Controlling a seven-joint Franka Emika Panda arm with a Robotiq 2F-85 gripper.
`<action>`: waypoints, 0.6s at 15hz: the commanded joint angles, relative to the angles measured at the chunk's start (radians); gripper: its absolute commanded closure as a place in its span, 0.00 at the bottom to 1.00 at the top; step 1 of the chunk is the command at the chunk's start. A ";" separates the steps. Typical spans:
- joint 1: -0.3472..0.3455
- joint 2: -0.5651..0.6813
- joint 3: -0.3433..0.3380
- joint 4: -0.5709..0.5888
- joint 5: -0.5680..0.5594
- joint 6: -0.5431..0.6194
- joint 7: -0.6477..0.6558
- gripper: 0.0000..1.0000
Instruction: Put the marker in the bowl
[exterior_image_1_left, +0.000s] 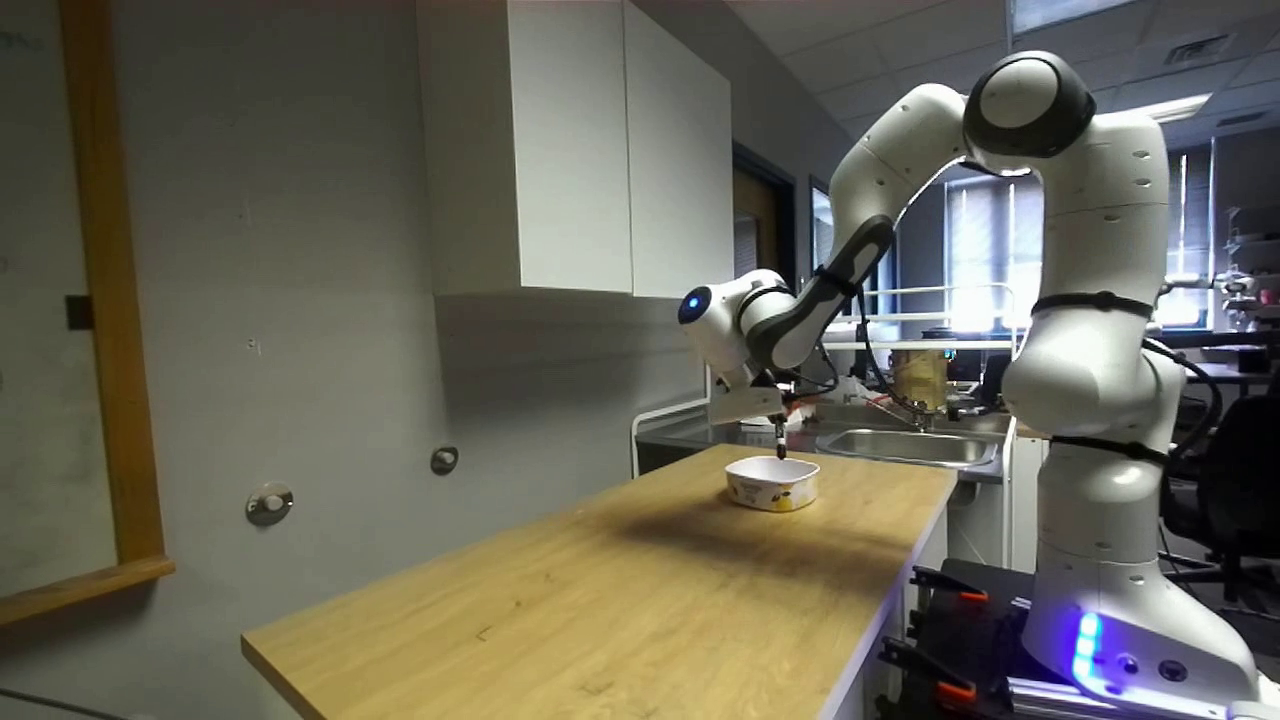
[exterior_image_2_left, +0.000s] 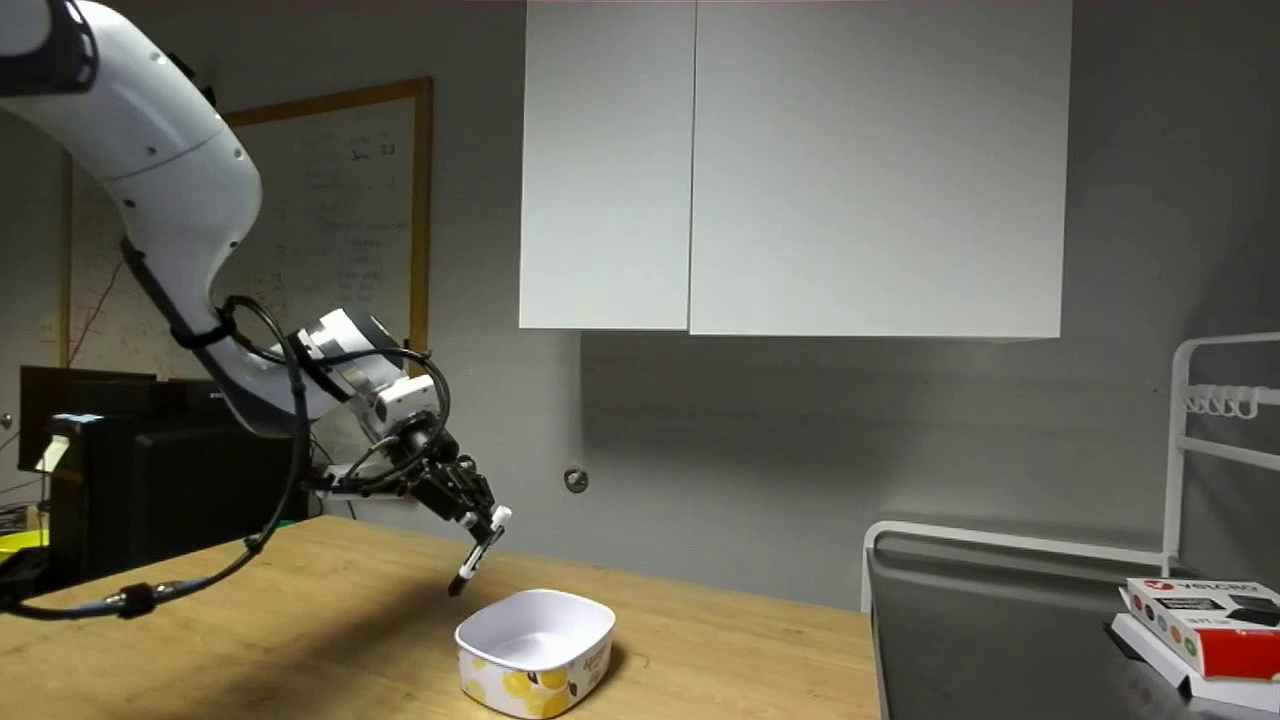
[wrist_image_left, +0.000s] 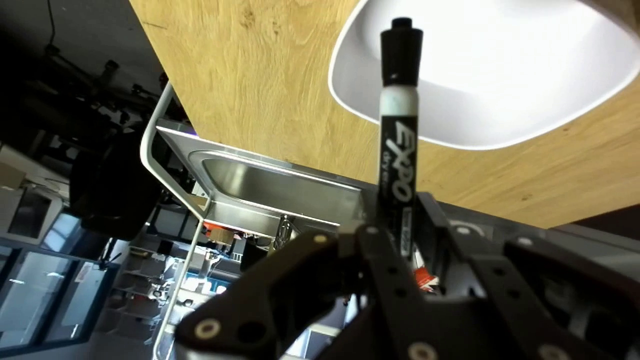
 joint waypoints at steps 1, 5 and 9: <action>0.210 0.143 -0.215 0.125 -0.017 -0.049 -0.001 0.95; 0.315 0.222 -0.362 0.202 -0.002 -0.035 -0.027 0.95; 0.352 0.284 -0.437 0.241 0.006 -0.010 -0.036 0.94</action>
